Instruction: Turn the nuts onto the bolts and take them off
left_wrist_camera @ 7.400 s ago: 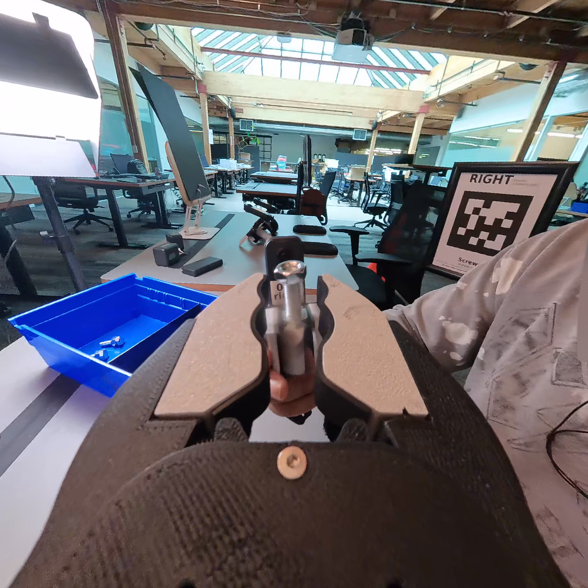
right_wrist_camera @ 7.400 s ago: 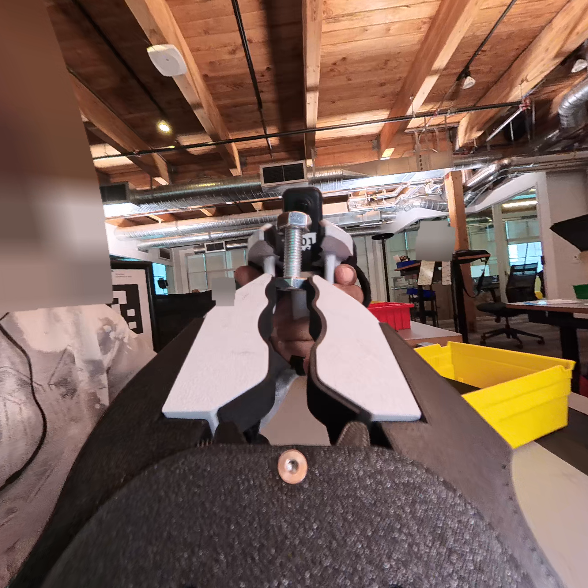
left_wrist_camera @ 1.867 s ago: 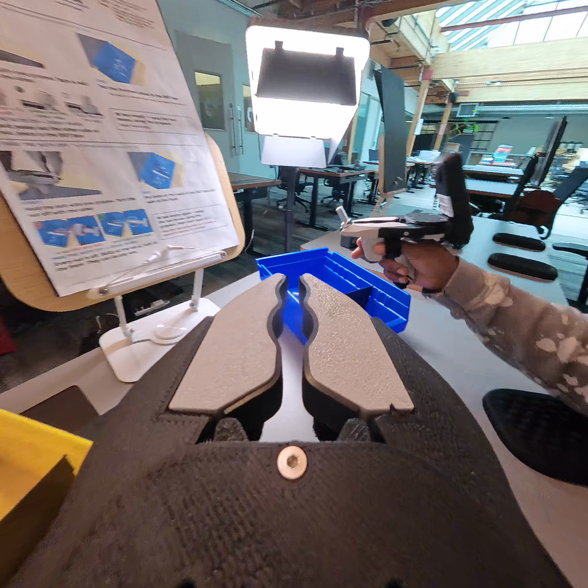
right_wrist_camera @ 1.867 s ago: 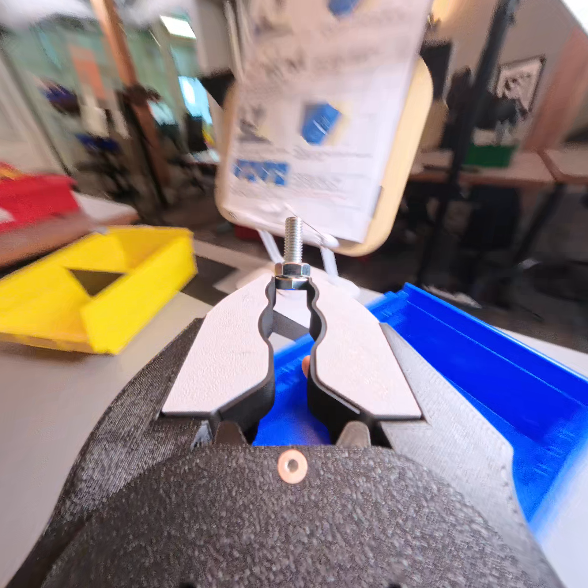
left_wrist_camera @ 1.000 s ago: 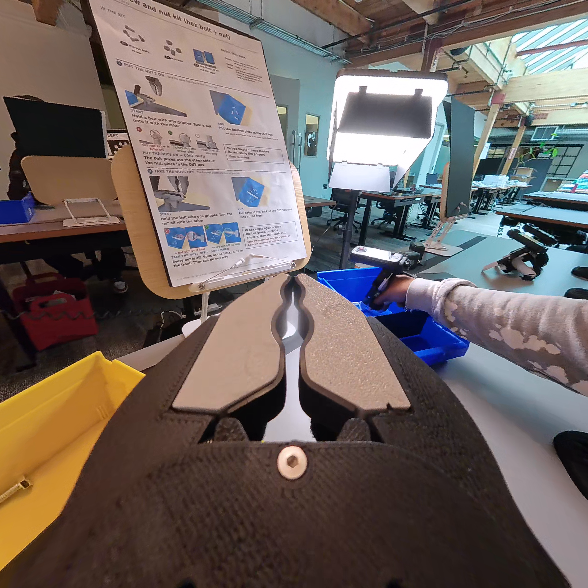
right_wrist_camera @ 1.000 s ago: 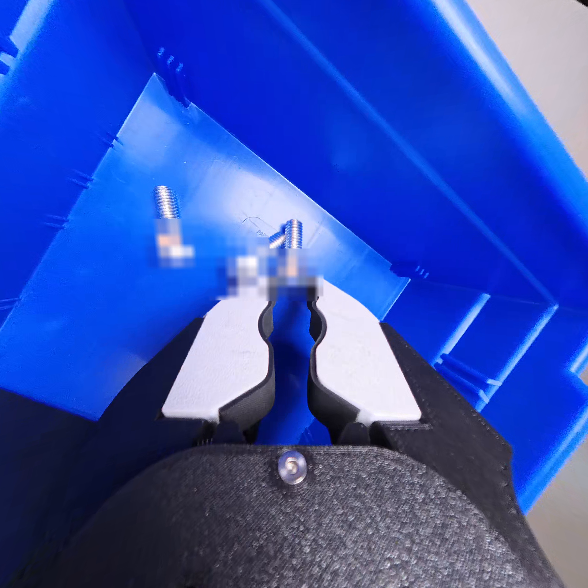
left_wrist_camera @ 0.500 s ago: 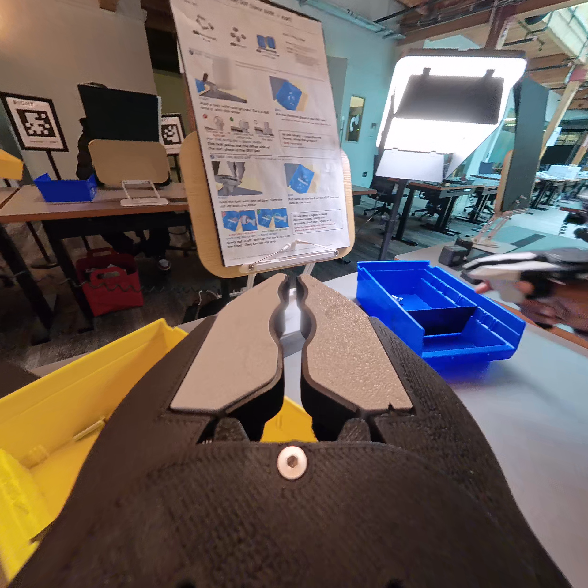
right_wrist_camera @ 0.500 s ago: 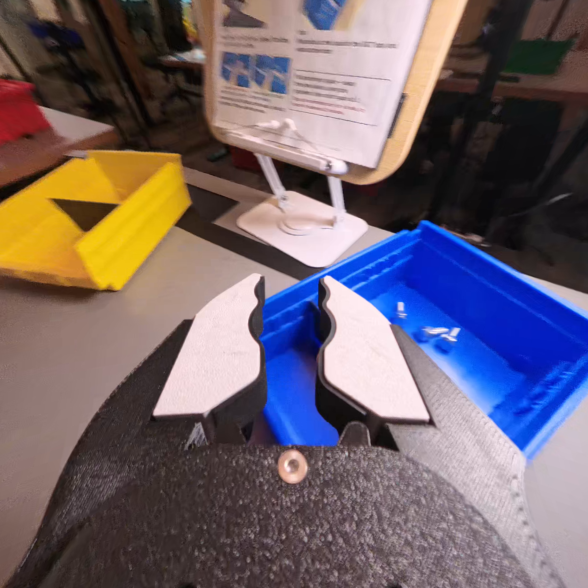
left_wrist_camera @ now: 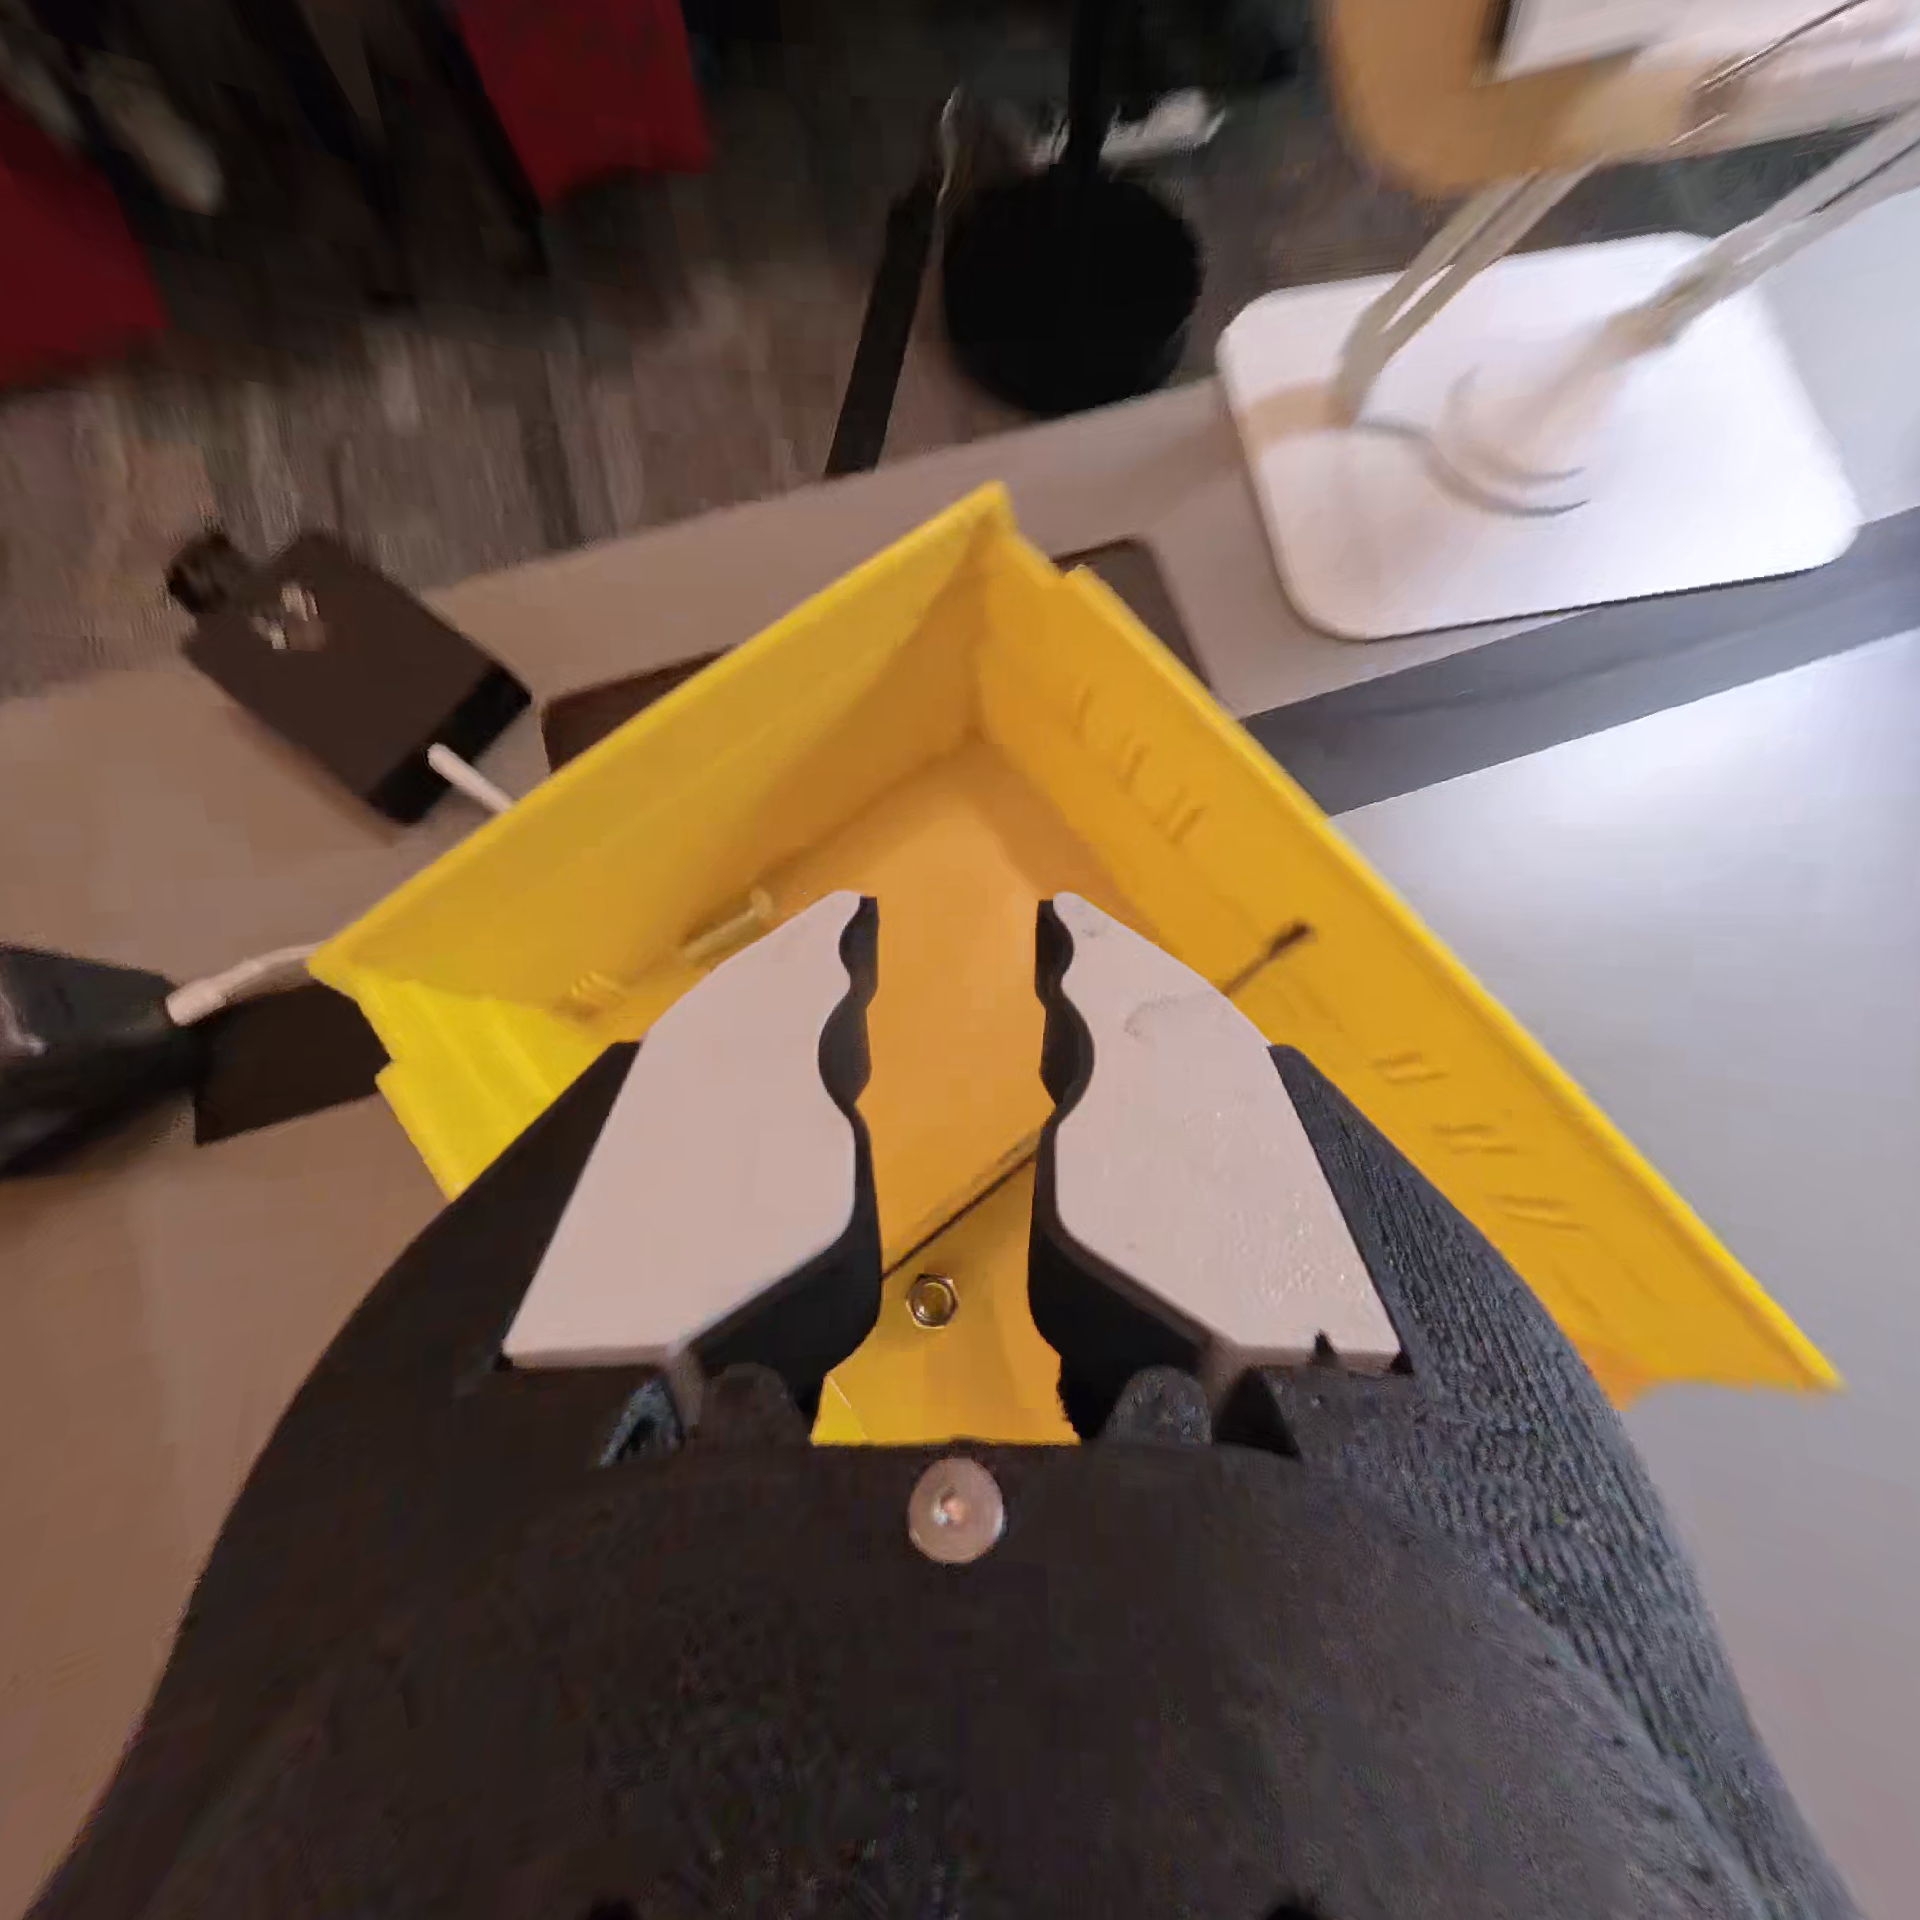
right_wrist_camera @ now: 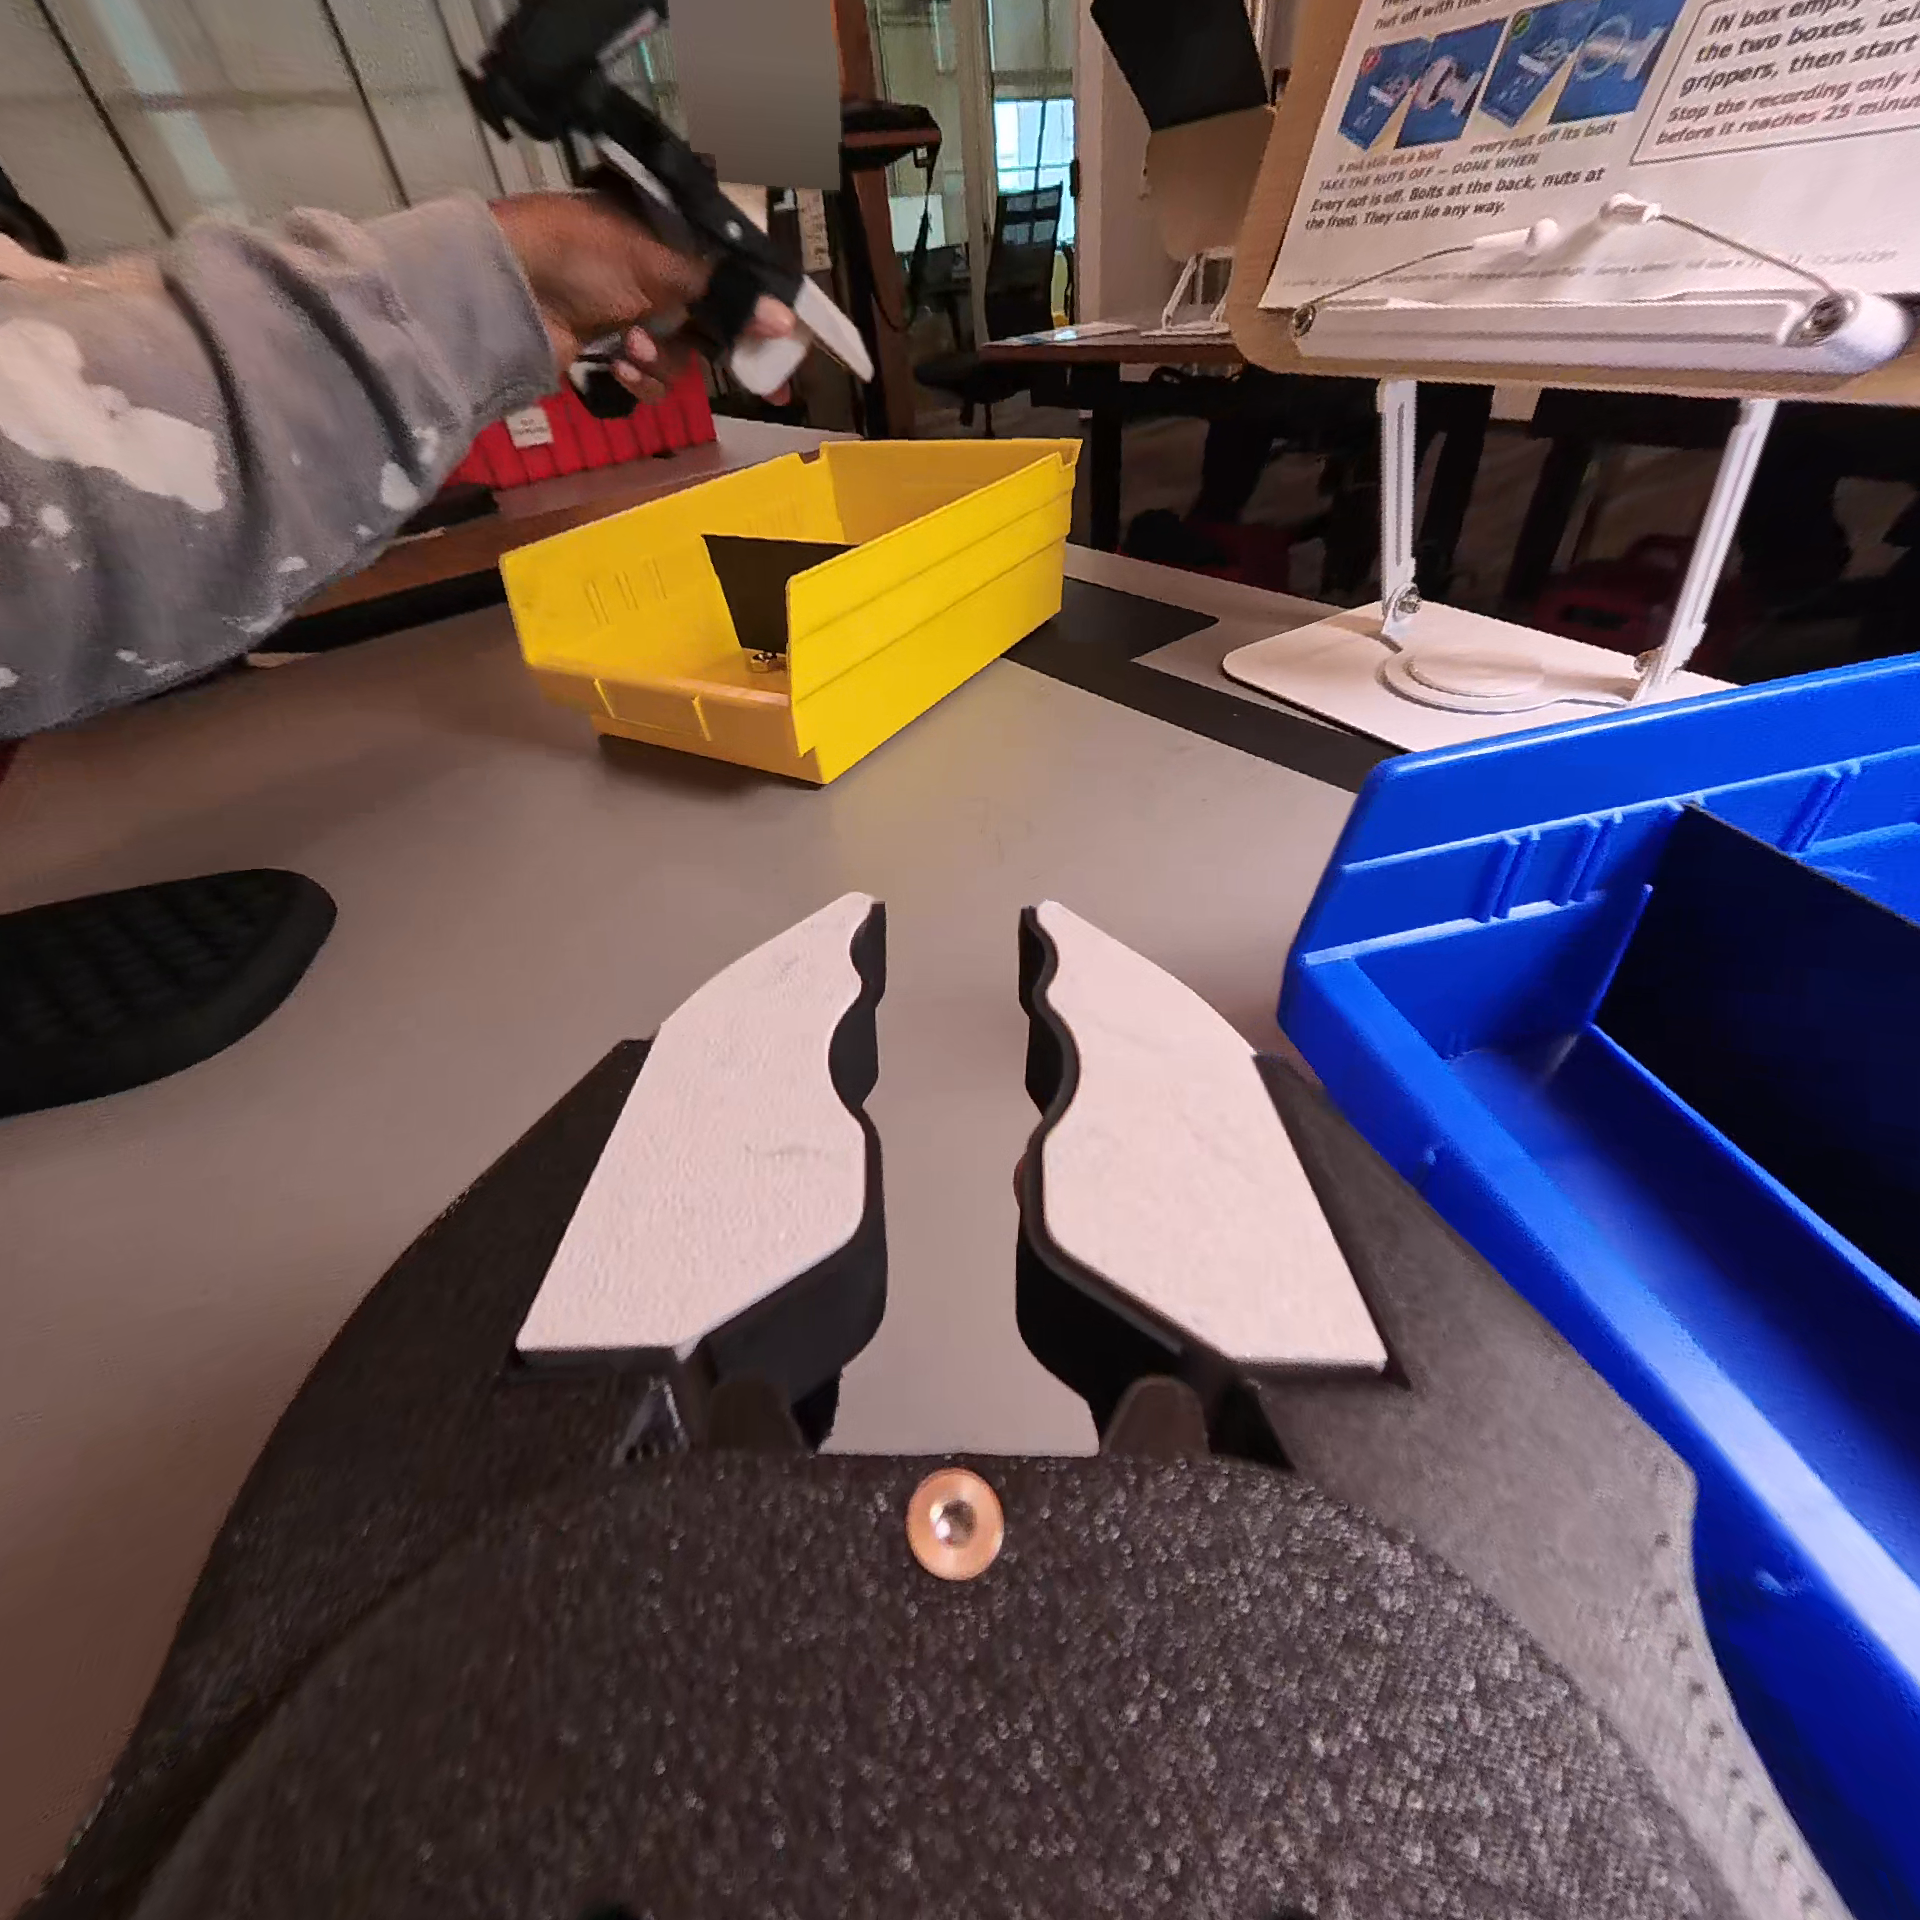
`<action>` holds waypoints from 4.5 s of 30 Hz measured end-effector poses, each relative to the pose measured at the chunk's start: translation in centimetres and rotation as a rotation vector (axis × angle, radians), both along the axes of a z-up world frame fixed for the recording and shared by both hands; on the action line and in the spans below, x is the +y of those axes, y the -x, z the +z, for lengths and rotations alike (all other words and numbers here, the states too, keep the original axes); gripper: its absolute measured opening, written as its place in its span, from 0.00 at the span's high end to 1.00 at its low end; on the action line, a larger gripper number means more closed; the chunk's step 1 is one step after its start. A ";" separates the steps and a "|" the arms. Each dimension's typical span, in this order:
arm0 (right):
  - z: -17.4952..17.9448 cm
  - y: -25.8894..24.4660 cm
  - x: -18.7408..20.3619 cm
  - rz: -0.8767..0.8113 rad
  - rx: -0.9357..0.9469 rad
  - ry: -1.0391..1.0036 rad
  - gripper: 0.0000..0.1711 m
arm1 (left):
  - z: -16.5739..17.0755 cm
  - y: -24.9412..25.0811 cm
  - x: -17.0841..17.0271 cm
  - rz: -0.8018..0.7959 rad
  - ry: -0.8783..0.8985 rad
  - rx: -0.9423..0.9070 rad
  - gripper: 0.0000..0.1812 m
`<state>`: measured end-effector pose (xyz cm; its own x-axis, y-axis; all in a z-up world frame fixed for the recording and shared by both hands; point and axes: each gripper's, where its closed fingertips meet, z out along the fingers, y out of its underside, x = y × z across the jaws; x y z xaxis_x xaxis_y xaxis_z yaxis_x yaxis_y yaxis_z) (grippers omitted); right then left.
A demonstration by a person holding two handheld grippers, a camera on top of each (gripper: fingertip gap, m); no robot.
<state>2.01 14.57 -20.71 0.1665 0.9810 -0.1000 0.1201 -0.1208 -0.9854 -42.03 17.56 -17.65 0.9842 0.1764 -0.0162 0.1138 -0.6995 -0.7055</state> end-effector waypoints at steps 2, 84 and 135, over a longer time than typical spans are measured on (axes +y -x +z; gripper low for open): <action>-0.3 0.1 -0.4 0.011 -0.005 -0.011 0.87 | -3.1 1.6 0.7 0.060 0.093 -0.015 0.84; 6.1 3.0 -11.7 0.537 0.156 -0.258 0.95 | 3.7 -42.2 -14.7 -1.210 -0.714 -0.373 0.88; 3.9 4.5 -10.0 0.450 0.193 -0.071 0.89 | 7.7 -33.0 -12.2 -0.960 -0.741 -0.308 0.83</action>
<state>-2.45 4.57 -16.81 -0.2904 0.9567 -0.0177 -0.0401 -0.0307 -0.9987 -9.02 5.36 -9.94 0.6656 -0.7455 0.0341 0.0088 -0.0378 -0.9992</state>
